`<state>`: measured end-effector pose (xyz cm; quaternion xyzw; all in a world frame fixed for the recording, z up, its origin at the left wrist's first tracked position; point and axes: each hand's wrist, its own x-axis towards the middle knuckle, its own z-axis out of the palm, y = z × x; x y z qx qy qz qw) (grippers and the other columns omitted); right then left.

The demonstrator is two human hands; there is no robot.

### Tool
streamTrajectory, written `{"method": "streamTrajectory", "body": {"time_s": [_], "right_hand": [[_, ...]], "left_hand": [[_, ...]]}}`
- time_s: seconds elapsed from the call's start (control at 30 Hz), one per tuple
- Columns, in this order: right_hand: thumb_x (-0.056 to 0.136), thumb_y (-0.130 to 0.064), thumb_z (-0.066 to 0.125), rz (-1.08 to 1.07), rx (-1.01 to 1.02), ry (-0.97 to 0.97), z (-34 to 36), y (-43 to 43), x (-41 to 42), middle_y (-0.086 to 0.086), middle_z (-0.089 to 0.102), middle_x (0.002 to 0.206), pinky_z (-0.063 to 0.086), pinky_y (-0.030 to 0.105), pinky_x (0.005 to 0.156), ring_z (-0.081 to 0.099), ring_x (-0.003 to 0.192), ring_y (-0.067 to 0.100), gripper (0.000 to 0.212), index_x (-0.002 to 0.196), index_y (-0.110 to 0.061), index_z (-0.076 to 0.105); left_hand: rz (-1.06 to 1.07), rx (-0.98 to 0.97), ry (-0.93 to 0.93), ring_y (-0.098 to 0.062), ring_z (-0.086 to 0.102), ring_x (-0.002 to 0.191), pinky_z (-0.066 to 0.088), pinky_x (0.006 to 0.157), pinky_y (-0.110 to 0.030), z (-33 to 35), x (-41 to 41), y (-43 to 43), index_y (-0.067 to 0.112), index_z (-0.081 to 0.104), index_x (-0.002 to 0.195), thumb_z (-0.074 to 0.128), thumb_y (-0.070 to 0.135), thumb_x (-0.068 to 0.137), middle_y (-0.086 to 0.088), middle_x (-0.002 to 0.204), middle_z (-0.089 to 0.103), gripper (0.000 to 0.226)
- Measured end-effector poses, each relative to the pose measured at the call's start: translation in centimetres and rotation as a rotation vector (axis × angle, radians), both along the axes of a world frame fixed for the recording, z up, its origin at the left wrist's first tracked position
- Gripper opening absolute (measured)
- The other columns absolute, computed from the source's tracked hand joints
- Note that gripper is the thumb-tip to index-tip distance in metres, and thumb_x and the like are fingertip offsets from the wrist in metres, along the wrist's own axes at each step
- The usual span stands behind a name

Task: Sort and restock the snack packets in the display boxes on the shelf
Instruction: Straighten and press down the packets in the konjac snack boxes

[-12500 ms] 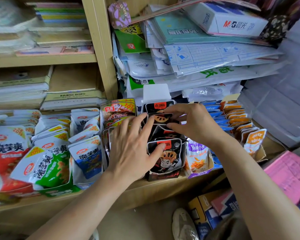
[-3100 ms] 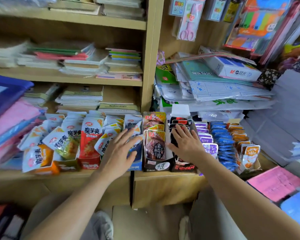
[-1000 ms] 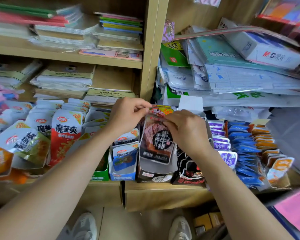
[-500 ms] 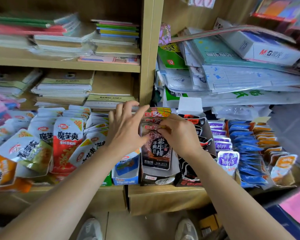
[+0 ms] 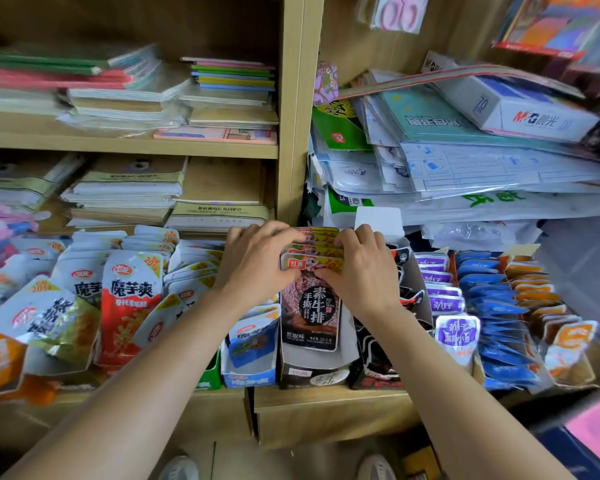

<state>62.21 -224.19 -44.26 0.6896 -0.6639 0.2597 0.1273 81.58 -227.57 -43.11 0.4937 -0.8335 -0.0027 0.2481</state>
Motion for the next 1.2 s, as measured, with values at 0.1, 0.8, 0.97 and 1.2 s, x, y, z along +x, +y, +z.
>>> {"method": "streamTrajectory", "body": {"time_s": [0.1,0.8,0.97,1.2], "right_hand": [[0.070,-0.046,0.086,0.037,0.014,-0.089,0.0,0.1,-0.2,0.008,0.055,0.098,0.048,0.044,0.076,0.054,0.091,0.032,0.054,0.104,-0.012,0.061],[0.091,-0.069,0.049,0.308,0.550,0.313,1.7,5.1,-0.2,-0.012,0.033,0.153,-0.003,0.066,0.117,0.002,0.151,0.024,0.045,0.123,-0.044,0.067],[0.091,-0.060,0.058,0.353,0.493,0.210,1.5,5.0,-0.7,-0.013,0.042,0.150,0.007,0.061,0.116,0.011,0.149,0.020,0.044,0.131,-0.042,0.063],[0.088,-0.054,0.066,0.197,0.314,0.069,2.0,2.1,-0.6,-0.002,0.010,0.170,0.011,0.056,0.123,0.003,0.156,0.027,0.093,0.161,-0.029,0.016]], "left_hand": [[0.032,0.004,0.020,-0.018,0.063,0.104,0.034,0.085,-0.036,-0.1,0.0,-0.3,0.038,0.067,0.114,0.080,0.048,0.078,0.014,0.120,0.064,0.039],[0.019,0.012,0.075,-0.020,0.064,0.108,0.038,0.088,-0.039,0.1,0.1,0.2,0.031,0.056,0.134,0.079,0.034,0.079,0.008,0.128,0.064,0.060],[0.027,0.017,0.009,-0.020,0.057,0.127,0.041,0.100,-0.042,0.1,0.6,0.2,0.032,0.048,0.149,0.069,0.035,0.089,0.008,0.151,0.051,0.064],[0.068,0.036,-0.086,-0.019,0.047,0.134,0.037,0.104,-0.041,0.3,0.3,0.1,0.035,0.038,0.154,0.063,0.044,0.091,0.012,0.156,0.043,0.069]]}}
